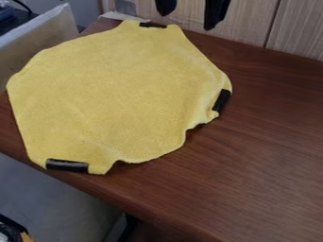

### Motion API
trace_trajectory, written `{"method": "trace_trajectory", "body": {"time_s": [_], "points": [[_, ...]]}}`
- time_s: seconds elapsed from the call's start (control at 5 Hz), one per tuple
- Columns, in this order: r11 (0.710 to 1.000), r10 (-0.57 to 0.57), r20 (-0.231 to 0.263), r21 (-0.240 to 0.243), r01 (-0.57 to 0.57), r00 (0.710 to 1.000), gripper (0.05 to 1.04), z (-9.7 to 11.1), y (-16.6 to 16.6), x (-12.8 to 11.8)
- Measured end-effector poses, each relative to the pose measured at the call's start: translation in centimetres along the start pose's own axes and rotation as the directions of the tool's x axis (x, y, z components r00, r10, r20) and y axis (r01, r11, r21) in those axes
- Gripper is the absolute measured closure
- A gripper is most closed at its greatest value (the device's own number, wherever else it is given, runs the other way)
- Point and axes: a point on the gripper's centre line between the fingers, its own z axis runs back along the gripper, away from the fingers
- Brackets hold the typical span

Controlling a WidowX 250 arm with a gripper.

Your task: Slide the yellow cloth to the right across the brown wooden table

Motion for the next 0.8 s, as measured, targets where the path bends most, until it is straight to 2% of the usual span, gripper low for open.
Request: {"method": "trace_trajectory", "body": {"time_s": [0.2,0.8], "points": [[1.000,0.003,-0.034,0.000,-0.003,0.999,0.083,-1.1,0.0,-0.1],[0.963,0.266,-0.027,0.041,-0.265,0.963,0.083,-5.7,9.0,-1.7]]}}
